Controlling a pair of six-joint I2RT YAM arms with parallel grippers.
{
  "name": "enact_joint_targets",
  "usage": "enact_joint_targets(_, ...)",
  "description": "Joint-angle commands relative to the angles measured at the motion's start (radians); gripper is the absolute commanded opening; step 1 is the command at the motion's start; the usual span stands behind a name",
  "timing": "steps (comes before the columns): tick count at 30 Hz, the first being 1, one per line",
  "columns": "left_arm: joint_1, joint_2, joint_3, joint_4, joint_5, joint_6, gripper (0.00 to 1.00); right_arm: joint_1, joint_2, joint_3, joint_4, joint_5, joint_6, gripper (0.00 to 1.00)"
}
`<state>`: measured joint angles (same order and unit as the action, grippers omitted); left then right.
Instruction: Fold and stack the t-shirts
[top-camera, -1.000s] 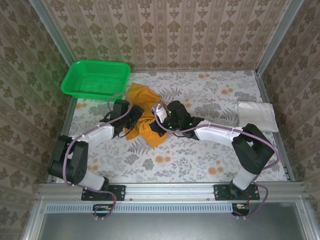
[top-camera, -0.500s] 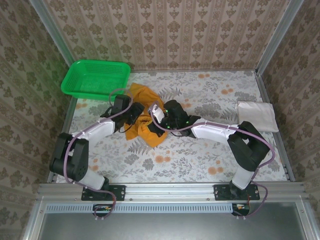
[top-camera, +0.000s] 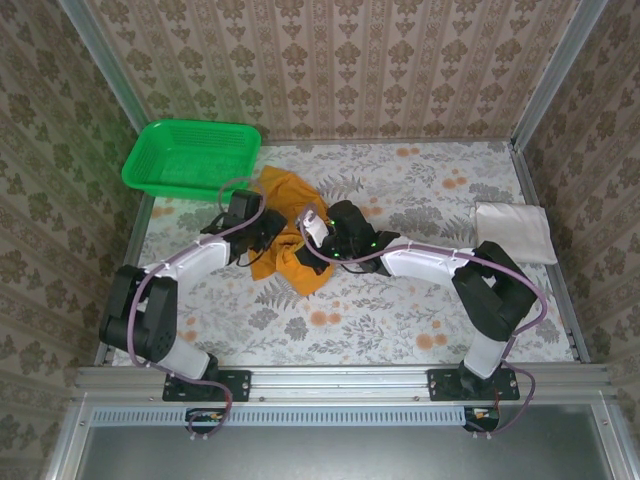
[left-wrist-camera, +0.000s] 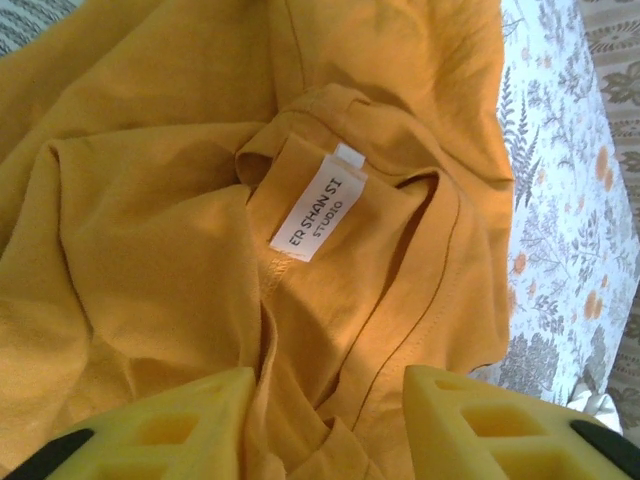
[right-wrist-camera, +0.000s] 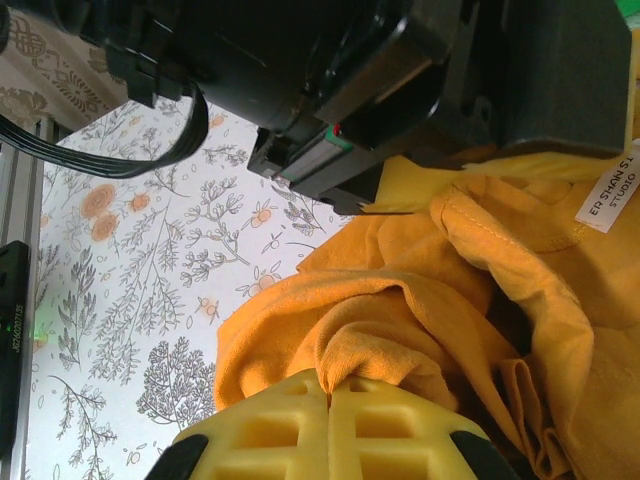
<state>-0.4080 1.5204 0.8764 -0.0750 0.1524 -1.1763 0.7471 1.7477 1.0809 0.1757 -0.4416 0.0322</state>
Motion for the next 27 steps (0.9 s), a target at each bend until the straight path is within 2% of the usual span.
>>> enact_joint_targets(1,-0.013,0.021,0.036,0.026,0.025,-0.001,0.36,0.004,0.013,0.028,0.007,0.01,-0.004,0.0)
enact_joint_targets(3,-0.021,0.023,0.026,0.055,0.019,-0.012,0.24,0.003,0.008,0.03,0.019,0.014,0.003,0.0)
enact_joint_targets(5,-0.026,0.021,0.016,0.078,0.023,-0.024,0.01,0.001,0.005,0.034,0.024,0.012,0.005,0.0)
enact_joint_targets(8,-0.023,-0.003,0.022,0.093,0.017,-0.021,0.0,0.001,-0.003,0.043,0.02,0.005,0.0,0.0)
enact_joint_targets(9,-0.022,-0.015,0.034,0.086,0.016,-0.01,0.0,0.001,-0.006,0.048,0.015,-0.005,-0.003,0.03)
enact_joint_targets(10,-0.017,-0.027,0.053,0.073,0.019,0.004,0.0,0.001,-0.013,0.052,0.009,-0.008,-0.003,0.14)
enact_joint_targets(11,-0.011,-0.039,0.072,0.056,0.026,0.016,0.0,0.001,-0.024,0.049,0.013,0.014,0.008,0.3)
enact_joint_targets(13,0.008,-0.071,0.119,0.009,0.042,0.051,0.0,-0.002,-0.07,0.015,0.073,0.14,0.068,0.64)
enact_joint_targets(15,0.025,-0.109,0.161,-0.055,0.034,0.095,0.0,-0.023,-0.115,-0.04,0.148,0.239,0.141,0.8)
enact_joint_targets(18,0.056,-0.168,0.213,-0.138,0.021,0.152,0.0,-0.086,-0.153,-0.139,0.269,0.341,0.291,0.84)
enact_joint_targets(20,0.081,-0.202,0.236,-0.166,0.028,0.173,0.0,-0.125,-0.148,-0.182,0.28,0.375,0.359,0.84)
enact_joint_targets(27,0.167,-0.293,0.37,-0.282,0.06,0.259,0.0,-0.152,-0.074,-0.282,0.329,0.383,0.409,0.84)
